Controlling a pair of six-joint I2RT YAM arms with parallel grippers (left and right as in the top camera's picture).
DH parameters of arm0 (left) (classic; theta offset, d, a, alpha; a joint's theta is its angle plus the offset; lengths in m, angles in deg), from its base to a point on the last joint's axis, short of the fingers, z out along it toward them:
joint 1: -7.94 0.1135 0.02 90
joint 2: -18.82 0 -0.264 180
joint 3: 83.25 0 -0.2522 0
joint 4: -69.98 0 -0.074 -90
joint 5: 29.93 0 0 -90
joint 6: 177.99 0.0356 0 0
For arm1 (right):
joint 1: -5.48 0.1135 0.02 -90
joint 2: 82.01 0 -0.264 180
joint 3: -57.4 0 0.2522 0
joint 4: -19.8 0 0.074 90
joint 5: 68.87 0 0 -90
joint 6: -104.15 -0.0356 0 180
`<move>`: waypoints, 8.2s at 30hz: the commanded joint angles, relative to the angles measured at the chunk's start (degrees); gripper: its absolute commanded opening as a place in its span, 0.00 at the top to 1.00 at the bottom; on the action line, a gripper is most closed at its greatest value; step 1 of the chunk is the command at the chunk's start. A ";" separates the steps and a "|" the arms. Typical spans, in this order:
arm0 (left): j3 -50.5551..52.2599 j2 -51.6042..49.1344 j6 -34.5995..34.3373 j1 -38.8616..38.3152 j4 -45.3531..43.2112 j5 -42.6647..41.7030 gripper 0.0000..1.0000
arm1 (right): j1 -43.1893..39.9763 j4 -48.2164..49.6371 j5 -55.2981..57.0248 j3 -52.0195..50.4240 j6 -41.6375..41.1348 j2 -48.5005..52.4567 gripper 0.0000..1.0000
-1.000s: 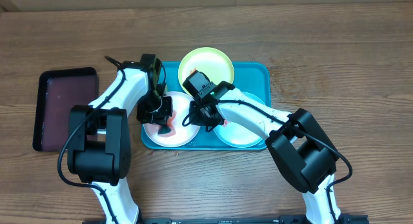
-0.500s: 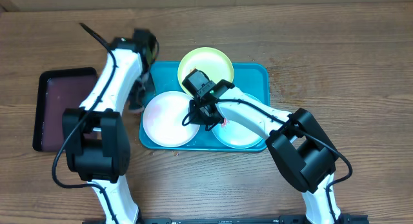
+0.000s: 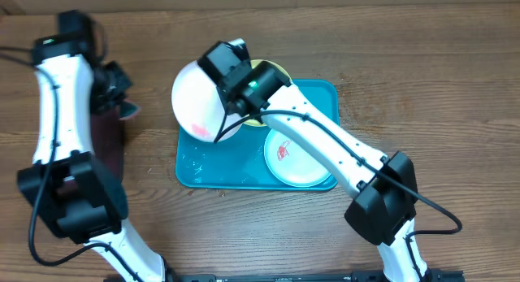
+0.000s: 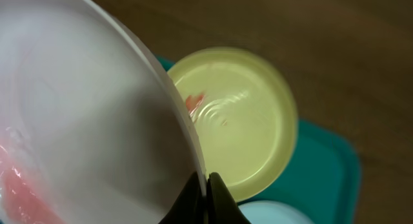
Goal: Clean dirty plates on tray and stack at the side
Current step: 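Lift the white plate with the right gripper and move the sponge left, then carry the white plate with the right gripper to the table's right side, then set the white plate down on the right and raise the right gripper, then move the right gripper to the yellow plate's rim and grasp it, then lower the sponge in the left gripper into the maroon tray's water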
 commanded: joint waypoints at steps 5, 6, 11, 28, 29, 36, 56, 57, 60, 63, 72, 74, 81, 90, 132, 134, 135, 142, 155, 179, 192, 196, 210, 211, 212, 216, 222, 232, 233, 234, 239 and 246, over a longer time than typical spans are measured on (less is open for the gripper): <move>-1.03 1.57 2.49 9.81 0.96 -4.26 0.96 | 6.97 4.37 20.35 3.13 34.03 -0.72 0.96; -1.03 1.57 2.45 10.38 0.96 -4.39 0.96 | 7.23 4.98 20.63 3.10 35.21 -0.72 0.96; -1.03 1.57 2.45 12.11 0.39 -4.37 0.96 | 9.44 14.99 33.00 3.13 47.52 -0.72 0.96; -1.01 1.57 2.49 11.61 0.70 -6.58 0.96 | 0.02 7.19 -14.10 1.79 10.60 0.59 0.96; -1.01 1.57 2.62 11.61 0.70 -7.43 0.96 | -1.36 6.58 -14.64 1.86 8.17 0.48 0.96; -1.01 1.57 3.96 11.61 0.83 -9.16 0.96 | -13.99 1.20 -32.37 2.36 1.31 -0.50 0.96; -1.01 1.55 6.10 8.94 -0.04 -7.89 0.96 | -15.30 0.04 -10.97 -3.32 9.75 -1.75 0.96; -1.01 1.55 6.08 8.96 -0.02 -7.43 0.96 | -12.20 0.76 -1.73 -3.32 9.77 -1.73 0.96; -1.01 1.55 5.64 8.96 -0.02 -6.88 0.96 | -4.59 3.13 20.98 -3.34 9.88 -1.70 0.96; -1.01 1.55 5.66 8.96 -0.13 -6.88 0.96 | 2.25 6.93 36.94 -3.34 13.84 -1.70 0.96; -1.01 1.55 5.68 9.03 -0.94 -6.91 0.96 | 12.39 18.49 40.63 -3.34 35.36 -1.70 0.96; -1.01 1.55 5.79 9.03 -0.94 -6.91 0.96 | 12.37 20.48 39.85 -3.34 34.60 -1.70 0.96; -1.01 1.55 5.90 9.01 -0.66 -6.91 0.96 | 3.15 13.42 -4.00 -3.50 13.51 -0.90 0.96; -1.01 1.55 5.90 8.96 -0.28 -8.04 0.96 | -30.45 1.64 -44.44 -1.25 -1.46 -1.07 0.96; -1.01 1.55 5.90 8.94 -1.40 -8.44 0.96 | -51.30 -10.10 -57.40 3.63 13.25 -0.63 0.38; -1.01 1.55 5.90 8.94 -1.20 -8.44 0.96 | -47.36 -6.97 -55.60 2.82 14.08 -0.07 0.38; -1.01 1.55 5.92 8.94 -1.03 -8.44 0.96 | -45.29 -5.20 -53.66 2.27 14.05 0.39 0.38; -1.01 1.55 5.64 9.07 -0.81 -6.14 0.96 | -33.07 4.35 -39.12 -2.86 7.52 4.98 0.37; -0.94 1.53 4.11 11.37 -1.03 0.63 0.96 | -25.94 7.15 -33.05 -4.00 2.60 10.97 0.55; 0.59 1.53 3.72 11.91 -0.37 2.27 0.96 | -17.75 11.32 -37.03 -11.45 -0.37 11.06 0.91; 2.29 1.53 3.76 12.02 -1.18 2.27 0.96 | -15.19 14.34 -30.73 -10.84 0.50 11.08 0.64; 2.29 1.53 4.63 12.02 -1.29 2.27 0.96 | -15.32 16.85 -29.64 -10.88 0.68 11.87 0.66; 6.36 1.53 4.81 12.02 -3.63 2.36 0.96 | -13.03 14.23 -31.17 -10.99 -4.28 14.16 0.94; 7.63 1.53 5.44 12.15 -5.01 2.58 0.96 | -12.70 13.86 -31.50 -10.99 -4.28 14.16 0.94; 8.76 1.53 5.49 12.28 -6.36 3.21 0.96 | -12.44 13.46 -31.71 -10.99 -4.28 14.16 0.94; 12.17 1.53 5.46 13.29 -10.75 3.61 0.96 | -11.72 11.76 -31.85 -10.99 -4.28 14.16 0.94; 17.66 1.53 5.42 15.06 -18.12 3.63 0.96 | -11.23 10.47 -33.05 -10.99 -4.50 14.14 0.96; 26.01 1.53 5.20 15.76 -25.20 2.05 0.64 | -11.17 10.54 -33.38 -10.99 -4.48 14.14 0.96; 26.32 1.53 5.22 15.76 -25.59 2.14 0.53 | -11.17 10.51 -33.38 -10.99 -4.48 14.14 0.96; 26.45 1.53 5.22 15.78 -26.03 2.12 0.51 | -11.17 10.49 -33.38 -10.99 -4.48 14.16 0.96; 26.14 1.53 5.22 15.78 -27.63 2.08 0.35 | -11.17 10.47 -33.38 -10.99 -4.48 14.16 0.96; 25.57 1.53 5.22 15.76 -26.64 2.03 0.44 | -11.13 10.49 -33.38 -10.99 -4.48 14.16 0.96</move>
